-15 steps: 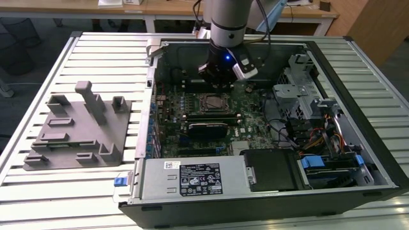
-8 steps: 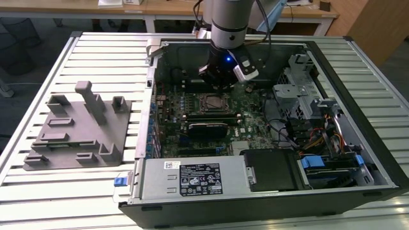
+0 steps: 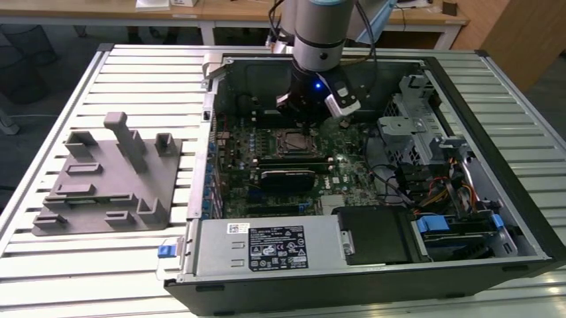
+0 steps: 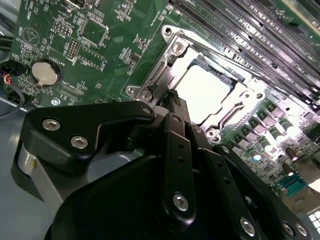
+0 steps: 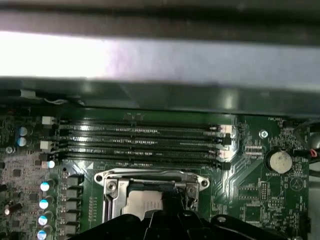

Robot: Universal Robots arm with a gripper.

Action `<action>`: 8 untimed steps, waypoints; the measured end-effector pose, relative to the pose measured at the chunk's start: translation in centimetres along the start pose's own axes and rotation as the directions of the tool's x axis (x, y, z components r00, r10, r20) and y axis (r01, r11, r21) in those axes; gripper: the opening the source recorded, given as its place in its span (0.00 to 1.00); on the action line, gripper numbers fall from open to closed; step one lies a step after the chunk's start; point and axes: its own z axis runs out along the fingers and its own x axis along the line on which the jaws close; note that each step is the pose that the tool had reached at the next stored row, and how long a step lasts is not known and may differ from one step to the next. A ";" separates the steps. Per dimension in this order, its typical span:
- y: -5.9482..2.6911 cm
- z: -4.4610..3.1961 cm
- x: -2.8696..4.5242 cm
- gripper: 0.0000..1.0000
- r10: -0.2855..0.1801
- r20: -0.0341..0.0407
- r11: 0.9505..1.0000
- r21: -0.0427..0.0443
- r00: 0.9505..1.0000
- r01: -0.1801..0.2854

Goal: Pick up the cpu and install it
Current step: 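Install the second cpu locking lever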

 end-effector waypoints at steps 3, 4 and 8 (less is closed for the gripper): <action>-0.03 -0.41 0.00 0.11 0.000 0.000 1.000 -0.001 1.000 0.000; -0.02 -0.66 0.00 0.11 0.000 0.000 1.000 -0.003 1.000 0.000; -0.08 -1.23 -0.01 0.11 0.000 0.000 1.000 -0.010 1.000 0.000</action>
